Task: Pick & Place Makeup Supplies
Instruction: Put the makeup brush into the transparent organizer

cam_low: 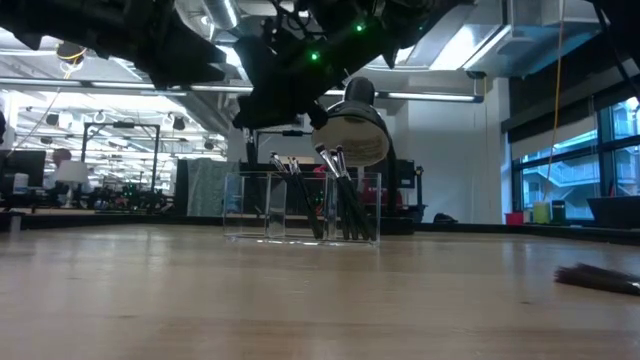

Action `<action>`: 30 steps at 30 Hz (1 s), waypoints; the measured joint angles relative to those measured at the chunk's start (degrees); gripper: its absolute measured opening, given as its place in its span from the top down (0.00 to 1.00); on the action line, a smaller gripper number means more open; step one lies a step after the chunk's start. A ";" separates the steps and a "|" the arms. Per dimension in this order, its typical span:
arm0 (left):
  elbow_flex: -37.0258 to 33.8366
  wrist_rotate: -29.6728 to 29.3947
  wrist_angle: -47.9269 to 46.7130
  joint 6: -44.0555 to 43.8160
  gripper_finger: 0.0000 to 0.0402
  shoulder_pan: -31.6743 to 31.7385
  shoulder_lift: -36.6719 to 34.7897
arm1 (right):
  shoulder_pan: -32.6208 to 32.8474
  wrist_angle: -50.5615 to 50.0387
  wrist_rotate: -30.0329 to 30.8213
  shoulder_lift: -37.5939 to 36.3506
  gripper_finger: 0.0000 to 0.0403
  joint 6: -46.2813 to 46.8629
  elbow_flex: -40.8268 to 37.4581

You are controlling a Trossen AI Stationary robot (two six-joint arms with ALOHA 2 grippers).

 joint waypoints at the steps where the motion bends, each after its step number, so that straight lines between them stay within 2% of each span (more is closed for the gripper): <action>1: 0.01 0.00 0.02 -0.06 0.34 0.00 0.00 | -0.03 -0.47 -0.02 0.00 0.83 0.54 0.00; 9: -0.01 -0.20 0.44 -2.35 0.34 0.00 0.02 | -0.52 -4.76 -2.56 0.31 0.77 4.48 0.00; 15: -0.02 -0.22 0.47 -2.99 0.34 0.00 0.02 | -0.56 -4.24 -2.87 0.33 0.73 3.56 0.42; 21: -0.07 -0.24 0.62 -3.36 0.34 0.00 0.02 | -1.64 -2.25 1.03 0.33 0.71 1.88 0.66; 30: -0.07 -0.26 0.66 -3.86 0.34 0.00 0.04 | -2.34 -1.80 3.06 0.33 0.71 -0.98 0.66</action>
